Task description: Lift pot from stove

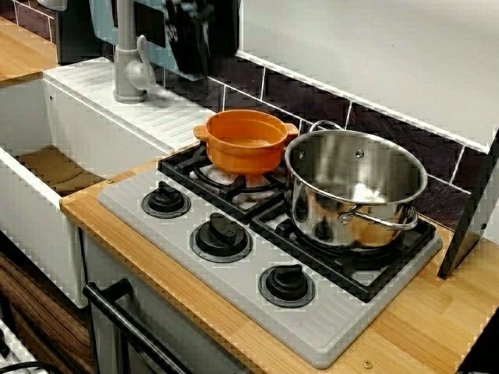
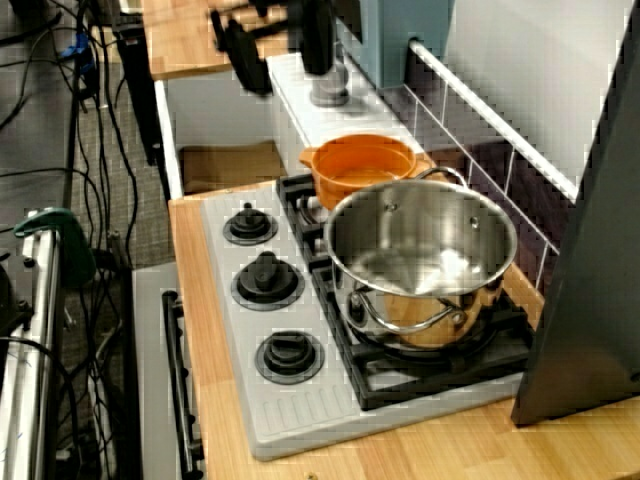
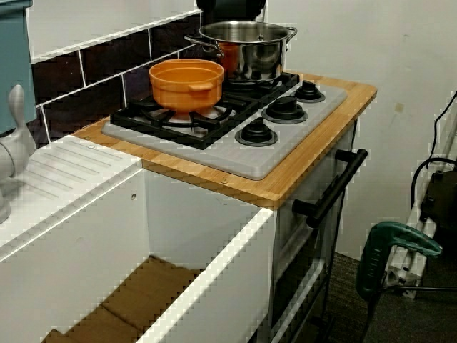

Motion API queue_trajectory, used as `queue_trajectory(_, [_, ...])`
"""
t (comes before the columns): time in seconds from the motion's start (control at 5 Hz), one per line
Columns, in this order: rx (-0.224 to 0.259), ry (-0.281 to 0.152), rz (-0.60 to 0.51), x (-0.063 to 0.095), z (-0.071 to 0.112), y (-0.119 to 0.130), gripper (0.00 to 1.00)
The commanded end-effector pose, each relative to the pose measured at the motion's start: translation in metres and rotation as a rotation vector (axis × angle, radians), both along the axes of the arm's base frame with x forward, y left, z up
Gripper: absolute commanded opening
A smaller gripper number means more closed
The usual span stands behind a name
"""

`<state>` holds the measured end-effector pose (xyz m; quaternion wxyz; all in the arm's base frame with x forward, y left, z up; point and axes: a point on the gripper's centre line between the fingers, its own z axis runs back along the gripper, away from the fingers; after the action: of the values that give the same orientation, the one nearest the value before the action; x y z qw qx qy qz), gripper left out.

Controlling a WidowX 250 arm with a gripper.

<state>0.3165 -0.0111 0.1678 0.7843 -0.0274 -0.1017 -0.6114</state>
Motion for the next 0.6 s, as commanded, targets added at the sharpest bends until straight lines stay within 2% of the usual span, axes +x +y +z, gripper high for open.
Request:
queue_trajectory(0.0, [0.037,-0.033,0.046,0.021,-0.043,-0.008,1.00])
queue_trajectory(0.2, [0.057,-0.035,0.060,0.027,-0.056,-0.009,1.00])
queue_trajectory(0.4, [0.056,-0.034,0.075,0.026,-0.067,-0.008,1.00])
